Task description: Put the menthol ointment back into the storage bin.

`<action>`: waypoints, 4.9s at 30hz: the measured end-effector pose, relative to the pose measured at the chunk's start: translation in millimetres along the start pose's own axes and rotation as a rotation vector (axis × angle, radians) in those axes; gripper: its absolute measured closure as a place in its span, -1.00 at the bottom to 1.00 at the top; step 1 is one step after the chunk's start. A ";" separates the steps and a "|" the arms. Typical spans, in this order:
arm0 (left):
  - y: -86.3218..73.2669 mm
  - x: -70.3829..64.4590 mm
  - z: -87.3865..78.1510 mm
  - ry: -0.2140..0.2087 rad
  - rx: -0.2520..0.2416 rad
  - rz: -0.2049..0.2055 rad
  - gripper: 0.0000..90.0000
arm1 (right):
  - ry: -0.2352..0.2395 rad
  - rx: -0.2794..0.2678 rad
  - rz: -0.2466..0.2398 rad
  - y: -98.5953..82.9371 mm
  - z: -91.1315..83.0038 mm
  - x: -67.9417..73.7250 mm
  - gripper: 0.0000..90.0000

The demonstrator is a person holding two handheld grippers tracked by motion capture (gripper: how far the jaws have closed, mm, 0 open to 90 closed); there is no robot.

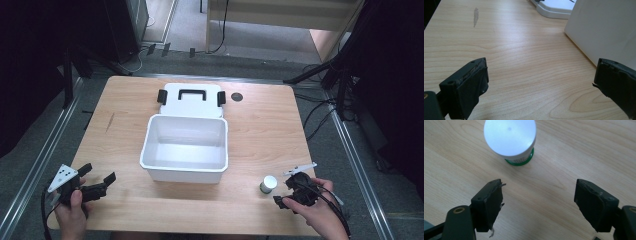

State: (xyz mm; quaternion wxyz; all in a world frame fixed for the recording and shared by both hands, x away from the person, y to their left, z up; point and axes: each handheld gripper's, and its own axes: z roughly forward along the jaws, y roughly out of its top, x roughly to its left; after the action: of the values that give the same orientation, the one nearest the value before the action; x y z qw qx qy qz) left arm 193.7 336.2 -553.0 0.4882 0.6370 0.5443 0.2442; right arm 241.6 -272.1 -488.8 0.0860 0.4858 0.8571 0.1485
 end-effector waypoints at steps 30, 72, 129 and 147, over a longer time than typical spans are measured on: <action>0.7 -1.3 2.2 -0.006 0.018 0.015 -1.00 | 0.011 0.186 0.004 57.9 16.2 19.7 -0.20; 1.0 -2.1 3.1 -0.007 0.020 0.017 -1.00 | 0.089 0.187 -0.060 114.5 -27.4 33.9 0.13; 1.9 -2.3 4.5 -0.008 0.019 0.020 -0.99 | 0.125 0.191 -0.208 237.9 -80.5 115.1 0.13; 2.0 -2.5 5.2 -0.011 0.020 0.019 -0.99 | 0.155 0.216 -0.300 247.8 -40.5 141.9 0.13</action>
State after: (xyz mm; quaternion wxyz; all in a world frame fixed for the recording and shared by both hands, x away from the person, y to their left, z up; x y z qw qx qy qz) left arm 198.3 332.1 -552.8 0.4824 0.6485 0.5378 0.2399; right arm 356.9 -37.4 -367.4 -0.0115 0.3460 0.9349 0.0779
